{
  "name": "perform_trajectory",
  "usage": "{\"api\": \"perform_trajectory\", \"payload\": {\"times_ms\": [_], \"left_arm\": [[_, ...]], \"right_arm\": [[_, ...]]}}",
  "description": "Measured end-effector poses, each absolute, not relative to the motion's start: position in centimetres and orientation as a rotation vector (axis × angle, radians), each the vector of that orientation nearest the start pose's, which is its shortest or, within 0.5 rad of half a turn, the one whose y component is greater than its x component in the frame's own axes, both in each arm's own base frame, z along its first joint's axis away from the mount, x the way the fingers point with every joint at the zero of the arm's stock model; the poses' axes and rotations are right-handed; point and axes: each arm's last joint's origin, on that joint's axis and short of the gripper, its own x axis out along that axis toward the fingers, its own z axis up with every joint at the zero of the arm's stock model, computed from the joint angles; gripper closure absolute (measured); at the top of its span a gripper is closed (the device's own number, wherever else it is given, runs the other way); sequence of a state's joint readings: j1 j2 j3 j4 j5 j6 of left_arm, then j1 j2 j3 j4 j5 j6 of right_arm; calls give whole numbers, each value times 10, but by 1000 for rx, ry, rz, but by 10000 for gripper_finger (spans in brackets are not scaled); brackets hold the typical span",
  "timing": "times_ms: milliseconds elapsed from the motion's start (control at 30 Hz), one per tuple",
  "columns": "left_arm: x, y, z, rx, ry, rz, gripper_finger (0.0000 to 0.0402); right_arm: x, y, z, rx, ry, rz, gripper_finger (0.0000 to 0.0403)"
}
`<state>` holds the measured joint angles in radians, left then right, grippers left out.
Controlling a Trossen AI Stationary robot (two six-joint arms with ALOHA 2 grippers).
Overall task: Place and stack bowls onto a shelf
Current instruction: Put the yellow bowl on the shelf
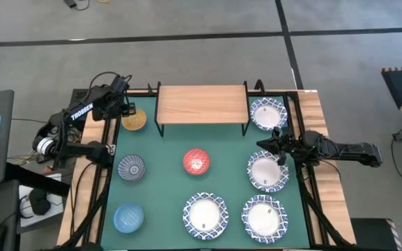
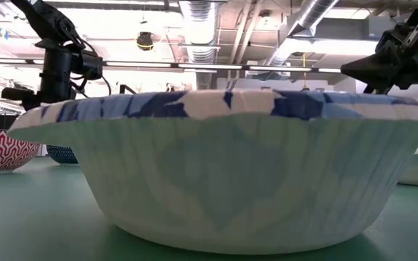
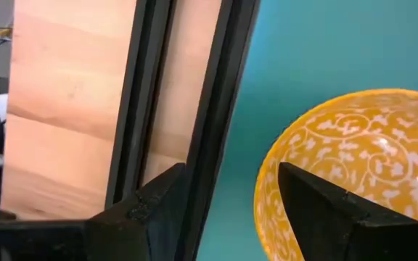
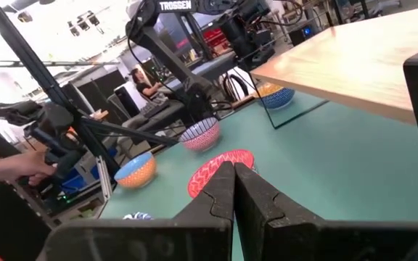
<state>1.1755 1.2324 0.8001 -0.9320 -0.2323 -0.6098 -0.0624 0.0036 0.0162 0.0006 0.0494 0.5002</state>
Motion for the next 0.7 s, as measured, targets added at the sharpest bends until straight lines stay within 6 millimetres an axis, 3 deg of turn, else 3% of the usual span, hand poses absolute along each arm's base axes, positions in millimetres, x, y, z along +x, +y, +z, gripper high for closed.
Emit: {"api": "perform_trajectory", "payload": {"times_ms": [200, 367, 533, 700], "left_arm": [[65, 185, 194, -1132, 931, 1567, 202], [66, 183, 183, -1173, 892, 1544, 230], [65, 182, 179, -1176, 882, 1542, 279], [67, 186, 180, -1104, 878, 1504, 355]], "right_arm": [[97, -8, 168, 499, -35, -110, 377], [97, -8, 168, 535, -38, -110, 377], [97, -8, 171, 604, -70, -102, 377], [96, -9, 173, 718, -120, -153, 377]]}}
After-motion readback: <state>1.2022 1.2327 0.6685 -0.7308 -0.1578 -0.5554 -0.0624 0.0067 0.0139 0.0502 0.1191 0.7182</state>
